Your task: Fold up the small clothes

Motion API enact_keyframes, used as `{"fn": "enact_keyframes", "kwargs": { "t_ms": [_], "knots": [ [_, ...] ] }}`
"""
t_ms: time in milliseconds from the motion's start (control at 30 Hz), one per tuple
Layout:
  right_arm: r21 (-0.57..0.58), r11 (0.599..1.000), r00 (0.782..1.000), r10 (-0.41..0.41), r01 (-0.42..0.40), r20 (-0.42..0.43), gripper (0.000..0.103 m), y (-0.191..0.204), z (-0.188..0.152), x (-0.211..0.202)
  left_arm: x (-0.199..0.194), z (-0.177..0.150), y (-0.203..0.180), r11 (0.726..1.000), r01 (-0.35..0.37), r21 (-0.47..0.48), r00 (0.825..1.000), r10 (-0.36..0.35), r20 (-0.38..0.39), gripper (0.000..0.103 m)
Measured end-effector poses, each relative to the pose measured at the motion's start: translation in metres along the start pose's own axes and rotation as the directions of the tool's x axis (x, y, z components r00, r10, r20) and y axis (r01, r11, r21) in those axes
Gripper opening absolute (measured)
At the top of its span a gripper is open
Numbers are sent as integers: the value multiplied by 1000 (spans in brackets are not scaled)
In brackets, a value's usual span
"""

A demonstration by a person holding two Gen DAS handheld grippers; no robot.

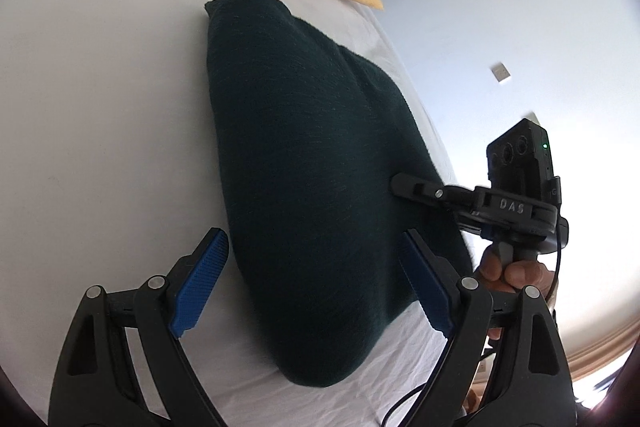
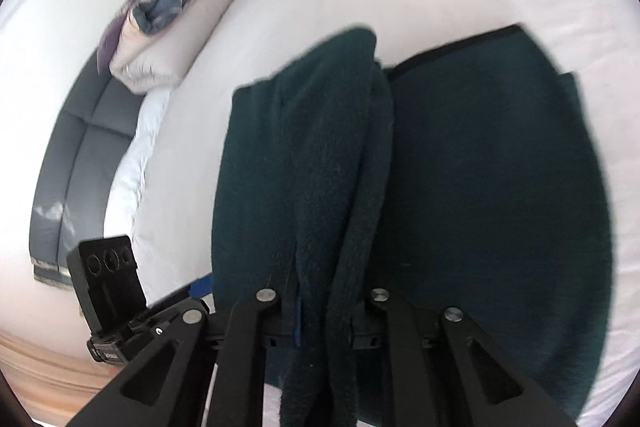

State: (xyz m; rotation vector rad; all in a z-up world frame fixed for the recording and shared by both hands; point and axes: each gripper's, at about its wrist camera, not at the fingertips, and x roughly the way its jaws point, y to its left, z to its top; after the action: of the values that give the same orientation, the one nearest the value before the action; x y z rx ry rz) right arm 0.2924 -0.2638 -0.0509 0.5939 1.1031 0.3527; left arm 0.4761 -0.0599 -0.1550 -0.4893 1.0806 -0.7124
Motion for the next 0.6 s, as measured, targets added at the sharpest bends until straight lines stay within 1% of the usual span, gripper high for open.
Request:
{"fn": "enact_keyframes", "kwargs": {
  "t_ms": [200, 233, 267, 300, 367, 400, 433, 500, 533, 567, 600],
  "knots": [
    [37, 999, 997, -5, 2, 72, 15, -47, 8, -37, 5, -6, -36, 997, -24, 77, 1000, 25, -8, 87],
    [39, 999, 996, 0, -3, 86, 15, -50, 12, -37, 6, -7, -40, 996, -26, 85, 1000, 26, -6, 87],
    [38, 999, 995, 0, -4, 102, 15, -56, 7, -46, 6, -8, -43, 995, -25, 93, 1000, 25, -4, 87],
    [32, 999, 993, 5, -9, 120, 15, -60, 4, -52, 6, -8, -46, 995, -25, 98, 1000, 25, -4, 87],
    [22, 999, 986, 19, -23, 164, 15, -44, 10, -47, 3, -10, -51, 993, -26, 114, 1000, 27, -1, 87],
    [17, 999, 981, 26, -30, 191, 15, -46, 8, -57, 4, -8, -51, 992, -24, 121, 1000, 24, 0, 87],
    [17, 999, 978, 29, -33, 205, 15, -52, 12, -65, 5, -6, -52, 992, -29, 125, 1000, 29, -3, 87],
    [26, 999, 979, 23, -29, 202, 15, -59, 14, -66, 5, -7, -53, 991, -37, 130, 999, 39, -8, 87],
    [31, 1000, 981, -1, -5, 193, 15, -61, 17, -61, 5, -8, -51, 991, -46, 124, 999, 47, -6, 87],
    [43, 999, 983, -24, 16, 184, 15, -69, 12, -59, 4, -7, -51, 992, -48, 120, 999, 49, -2, 87],
    [61, 998, 984, -31, 21, 176, 15, -74, 10, -54, 1, -8, -52, 992, -47, 115, 999, 47, 3, 87]
  ]
}}
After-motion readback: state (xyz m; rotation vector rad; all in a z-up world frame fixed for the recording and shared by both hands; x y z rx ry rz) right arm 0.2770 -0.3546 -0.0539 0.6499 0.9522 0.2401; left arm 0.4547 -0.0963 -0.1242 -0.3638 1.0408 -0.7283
